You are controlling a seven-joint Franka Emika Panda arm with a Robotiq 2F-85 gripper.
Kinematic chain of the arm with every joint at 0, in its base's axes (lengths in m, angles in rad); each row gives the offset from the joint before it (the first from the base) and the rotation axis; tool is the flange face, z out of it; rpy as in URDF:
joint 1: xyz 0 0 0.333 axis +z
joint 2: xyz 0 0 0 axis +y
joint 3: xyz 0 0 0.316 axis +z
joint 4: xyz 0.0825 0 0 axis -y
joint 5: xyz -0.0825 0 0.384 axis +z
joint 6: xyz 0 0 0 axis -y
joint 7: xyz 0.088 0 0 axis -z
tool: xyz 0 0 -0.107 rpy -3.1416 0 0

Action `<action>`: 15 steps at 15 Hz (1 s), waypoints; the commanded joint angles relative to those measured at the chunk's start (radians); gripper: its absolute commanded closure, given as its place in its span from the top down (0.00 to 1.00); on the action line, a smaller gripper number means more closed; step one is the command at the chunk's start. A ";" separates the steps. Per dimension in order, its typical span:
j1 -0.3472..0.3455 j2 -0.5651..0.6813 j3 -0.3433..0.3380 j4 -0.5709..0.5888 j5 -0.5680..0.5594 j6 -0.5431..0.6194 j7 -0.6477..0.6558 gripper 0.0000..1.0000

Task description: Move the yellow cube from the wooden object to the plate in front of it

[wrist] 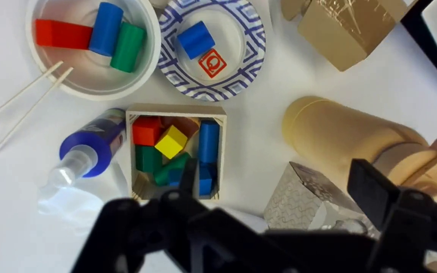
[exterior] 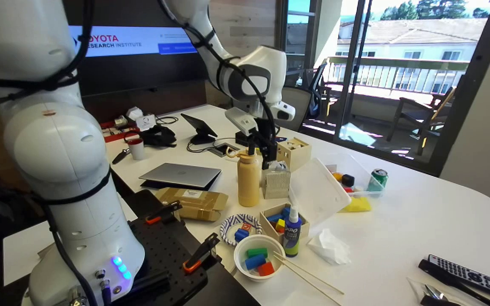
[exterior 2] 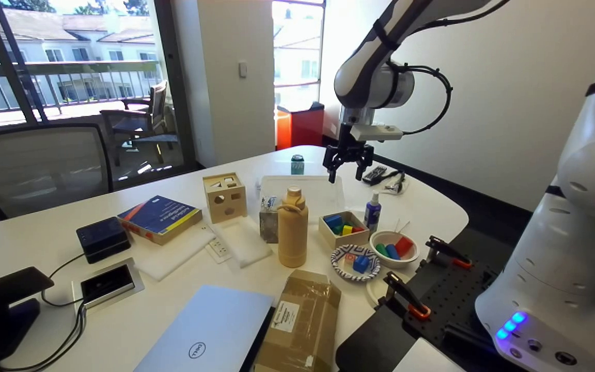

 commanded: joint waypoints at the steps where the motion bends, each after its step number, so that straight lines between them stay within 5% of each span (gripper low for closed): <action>1: -0.031 0.261 0.031 0.157 0.104 0.121 0.015 1.00; 5: -0.060 0.409 0.047 0.244 0.129 0.175 0.082 1.00; 15: -0.001 0.491 -0.040 0.225 0.109 0.232 0.402 1.00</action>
